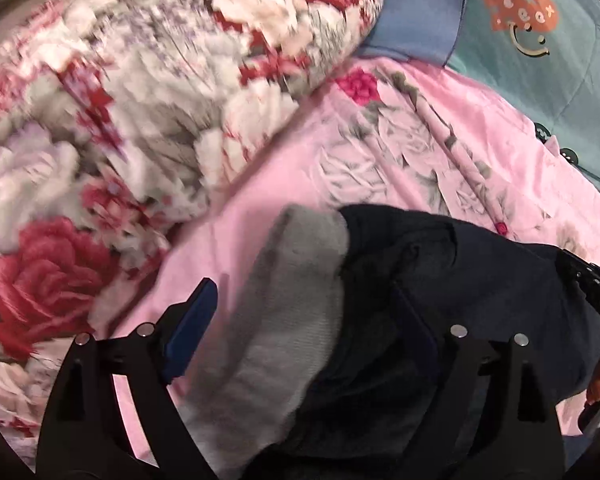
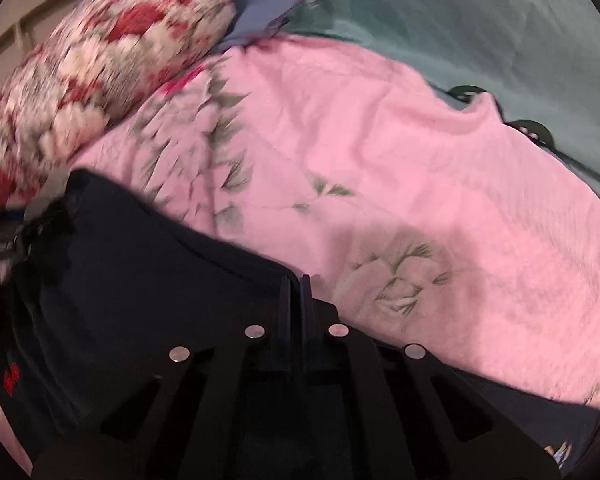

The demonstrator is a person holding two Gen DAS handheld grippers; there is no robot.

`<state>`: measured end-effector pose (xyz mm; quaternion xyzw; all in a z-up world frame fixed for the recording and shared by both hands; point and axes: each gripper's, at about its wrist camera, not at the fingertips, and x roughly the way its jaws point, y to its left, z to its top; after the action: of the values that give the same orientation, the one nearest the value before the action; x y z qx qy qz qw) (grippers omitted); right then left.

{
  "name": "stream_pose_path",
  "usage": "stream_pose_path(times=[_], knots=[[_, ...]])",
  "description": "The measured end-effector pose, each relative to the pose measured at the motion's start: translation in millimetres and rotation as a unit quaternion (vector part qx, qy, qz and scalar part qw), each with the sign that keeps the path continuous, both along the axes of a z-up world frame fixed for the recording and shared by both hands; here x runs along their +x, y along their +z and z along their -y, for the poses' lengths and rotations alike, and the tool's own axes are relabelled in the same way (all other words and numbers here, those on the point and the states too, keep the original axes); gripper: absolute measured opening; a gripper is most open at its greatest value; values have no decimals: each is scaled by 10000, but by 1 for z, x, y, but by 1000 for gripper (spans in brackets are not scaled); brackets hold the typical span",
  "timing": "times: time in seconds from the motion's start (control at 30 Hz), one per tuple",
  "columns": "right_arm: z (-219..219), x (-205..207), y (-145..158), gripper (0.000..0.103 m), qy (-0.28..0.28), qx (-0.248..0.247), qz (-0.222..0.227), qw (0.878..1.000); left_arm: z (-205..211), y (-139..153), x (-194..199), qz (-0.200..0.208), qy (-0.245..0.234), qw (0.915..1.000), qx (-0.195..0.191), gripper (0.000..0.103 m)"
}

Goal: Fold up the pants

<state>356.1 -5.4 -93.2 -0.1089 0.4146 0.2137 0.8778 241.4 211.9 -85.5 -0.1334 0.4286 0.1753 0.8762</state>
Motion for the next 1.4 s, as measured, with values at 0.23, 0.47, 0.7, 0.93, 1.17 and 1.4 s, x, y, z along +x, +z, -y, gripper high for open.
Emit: stream_pose_path(times=[0.23, 0.47, 0.7, 0.93, 1.17, 1.4], knots=[[8, 1, 0, 49, -726, -264, 169, 9969, -15, -11, 0, -140, 126, 9994, -295, 88], [122, -47, 18, 50, -1852, 134, 271, 9822, -10, -6, 0, -155, -50, 9999, -36, 87], [249, -94, -19, 45, -2784, 912, -506, 9548, -11, -14, 5, -253, 49, 9997, 49, 88], [323, -124, -9, 51, -3613, 1272, -244, 9234, -6, 23, -11, 207, -17, 9997, 95, 88], [215, -88, 16, 52, -1657, 671, -59, 9839, 1, 28, 6, -83, -12, 9982, 597, 94], [110, -32, 5, 52, -131, 303, -150, 9993, -12, 1, 17, -283, 52, 9996, 70, 94]])
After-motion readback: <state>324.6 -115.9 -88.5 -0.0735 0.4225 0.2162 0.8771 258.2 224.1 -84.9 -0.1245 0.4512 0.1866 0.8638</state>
